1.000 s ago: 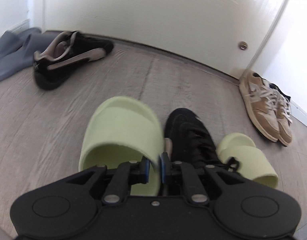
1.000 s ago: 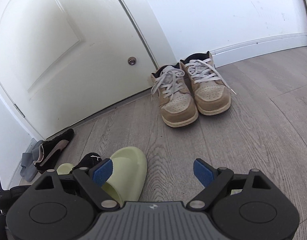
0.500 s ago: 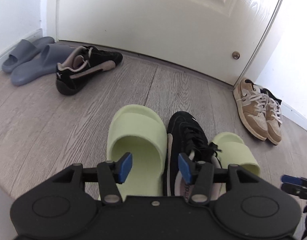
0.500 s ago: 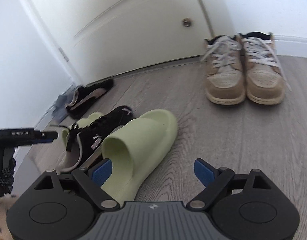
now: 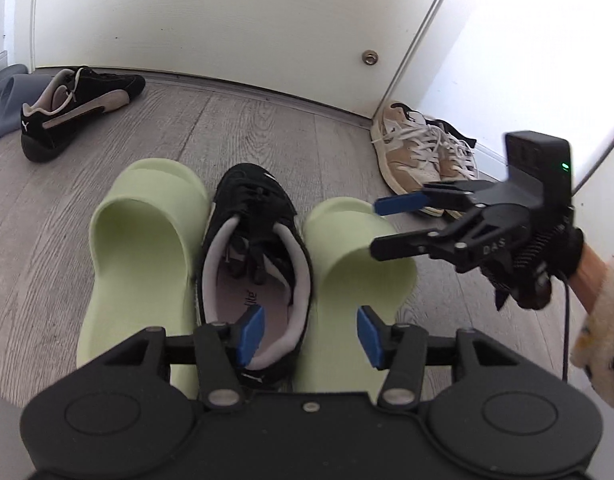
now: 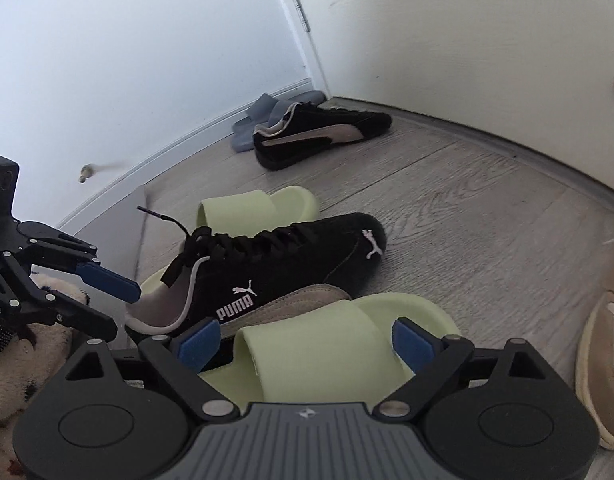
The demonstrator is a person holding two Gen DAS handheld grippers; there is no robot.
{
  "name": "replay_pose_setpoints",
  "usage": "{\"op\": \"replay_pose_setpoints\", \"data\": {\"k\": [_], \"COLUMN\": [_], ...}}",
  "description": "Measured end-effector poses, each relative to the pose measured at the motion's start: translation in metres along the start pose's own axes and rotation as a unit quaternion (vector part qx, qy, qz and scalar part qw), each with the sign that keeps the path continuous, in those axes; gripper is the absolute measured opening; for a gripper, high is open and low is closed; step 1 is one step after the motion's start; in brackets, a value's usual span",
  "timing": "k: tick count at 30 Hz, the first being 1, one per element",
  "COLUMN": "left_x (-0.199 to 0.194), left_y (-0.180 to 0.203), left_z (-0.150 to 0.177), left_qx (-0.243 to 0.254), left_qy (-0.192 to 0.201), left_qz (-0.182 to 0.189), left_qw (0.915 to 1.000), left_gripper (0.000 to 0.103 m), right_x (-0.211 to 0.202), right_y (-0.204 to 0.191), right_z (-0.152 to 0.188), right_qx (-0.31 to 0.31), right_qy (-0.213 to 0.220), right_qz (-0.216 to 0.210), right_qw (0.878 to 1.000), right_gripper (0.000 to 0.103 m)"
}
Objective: Organize scattered shoes
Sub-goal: 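Grasp the second pale green slide with the left tool and place it beside the Puma, then grasp a pale green slide by its strap with the right tool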
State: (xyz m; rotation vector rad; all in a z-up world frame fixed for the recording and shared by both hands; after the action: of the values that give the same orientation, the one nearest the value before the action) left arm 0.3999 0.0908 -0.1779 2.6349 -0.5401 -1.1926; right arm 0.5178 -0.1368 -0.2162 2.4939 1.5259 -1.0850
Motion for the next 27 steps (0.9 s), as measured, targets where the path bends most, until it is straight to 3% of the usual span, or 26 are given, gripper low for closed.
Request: {"op": "replay_pose_setpoints", "data": {"k": [4,7,9,11,13,16,18,19,22,23,26,27], "left_x": [0.003,0.003,0.003,0.003,0.003,0.001,0.000,-0.001,-0.002,-0.002,-0.003,-0.003], "left_y": [-0.004,-0.006,-0.007,-0.008,-0.009,-0.010,-0.010,-0.010,-0.009,-0.009,-0.006,-0.005], "left_z": [0.000,0.000,0.001,0.001,0.001,0.000,0.000,0.000,0.000,0.000,0.000,0.001], "left_qx": [-0.013,-0.018,-0.019,-0.021,-0.023,-0.022,-0.022,-0.023,-0.021,-0.019,-0.013,-0.010], "left_qy": [0.000,0.002,0.002,0.002,0.001,0.004,0.007,0.008,0.010,0.010,0.011,0.011], "left_qz": [-0.002,-0.004,-0.007,-0.010,-0.010,-0.010,-0.010,-0.010,-0.008,-0.007,-0.006,-0.005], "left_qw": [0.9999,0.9998,0.9998,0.9997,0.9997,0.9997,0.9997,0.9997,0.9997,0.9997,0.9998,0.9999], "left_gripper": [0.052,0.052,0.052,0.052,0.052,0.052,0.052,0.052,0.052,0.052,0.052,0.052], "right_x": [0.010,0.027,0.029,0.025,0.016,0.003,-0.014,-0.023,-0.061,-0.079,-0.118,-0.132], "right_y": [0.003,-0.004,-0.009,-0.004,-0.001,-0.005,-0.011,-0.014,-0.019,-0.020,-0.022,-0.024], "right_z": [0.002,0.010,0.015,0.016,0.021,0.035,0.051,0.059,0.092,0.107,0.138,0.150], "right_qx": [-0.016,-0.052,-0.069,-0.023,0.018,0.053,0.092,0.113,0.178,0.214,0.293,0.324], "right_qy": [-0.035,-0.082,-0.067,-0.035,-0.014,0.006,0.023,0.032,0.052,0.062,0.080,0.085], "right_qz": [-0.012,0.010,0.035,0.074,0.105,0.164,0.227,0.255,0.382,0.427,0.511,0.541], "right_qw": [0.999,0.995,0.995,0.996,0.994,0.985,0.969,0.960,0.905,0.876,0.804,0.772], "right_gripper": [0.095,0.096,0.092,0.078,0.077,0.077,0.077,0.073,0.068,0.068,0.067,0.067]}}
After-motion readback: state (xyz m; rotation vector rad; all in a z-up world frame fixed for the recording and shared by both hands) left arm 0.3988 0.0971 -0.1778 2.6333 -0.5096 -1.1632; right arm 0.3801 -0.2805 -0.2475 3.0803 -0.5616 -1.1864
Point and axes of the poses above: each gripper's, at about its wrist camera, not at the fingertips, and x roughly the way its jaws point, y to its right, z to its underside, the point moved 3 cm from there along x, roughly the way its jaws point, and after that the axes turned 4 degrees about y, right-handed, at the moved point
